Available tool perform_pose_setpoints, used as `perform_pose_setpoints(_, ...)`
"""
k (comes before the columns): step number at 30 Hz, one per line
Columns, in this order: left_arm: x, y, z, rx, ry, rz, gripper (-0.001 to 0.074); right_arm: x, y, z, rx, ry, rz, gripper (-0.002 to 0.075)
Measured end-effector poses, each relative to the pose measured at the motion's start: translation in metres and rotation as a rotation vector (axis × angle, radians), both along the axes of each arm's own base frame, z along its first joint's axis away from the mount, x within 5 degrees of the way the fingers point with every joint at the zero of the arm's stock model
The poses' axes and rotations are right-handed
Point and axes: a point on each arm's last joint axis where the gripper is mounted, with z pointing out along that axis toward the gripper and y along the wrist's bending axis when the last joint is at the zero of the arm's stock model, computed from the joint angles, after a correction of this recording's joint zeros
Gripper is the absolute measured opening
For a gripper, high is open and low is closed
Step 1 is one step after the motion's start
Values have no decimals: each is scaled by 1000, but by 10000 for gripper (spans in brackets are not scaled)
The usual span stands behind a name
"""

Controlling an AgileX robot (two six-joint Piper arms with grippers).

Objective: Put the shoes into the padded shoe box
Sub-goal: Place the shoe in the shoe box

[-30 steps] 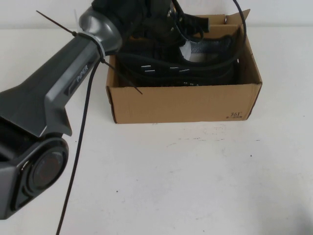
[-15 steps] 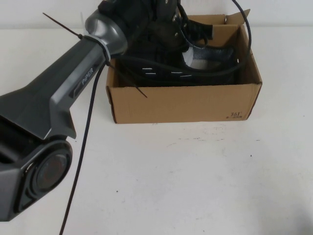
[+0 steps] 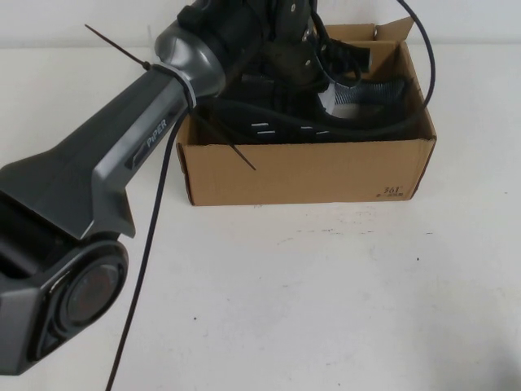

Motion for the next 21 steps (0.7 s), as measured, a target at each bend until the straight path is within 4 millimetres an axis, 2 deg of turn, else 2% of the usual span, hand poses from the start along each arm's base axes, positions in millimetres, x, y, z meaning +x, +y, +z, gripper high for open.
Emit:
perform_pose_setpoints(8, -6, -3, 0, 30, 25, -23, 11, 0, 0, 0, 0, 0, 0, -8)
perform_pose_setpoints(17, -8, 1, 12, 46, 16, -20, 11, 0, 0, 0, 0, 0, 0, -8)
perform_pose_setpoints(21, -7, 1, 7, 61, 26, -19, 11, 0, 0, 0, 0, 0, 0, -8)
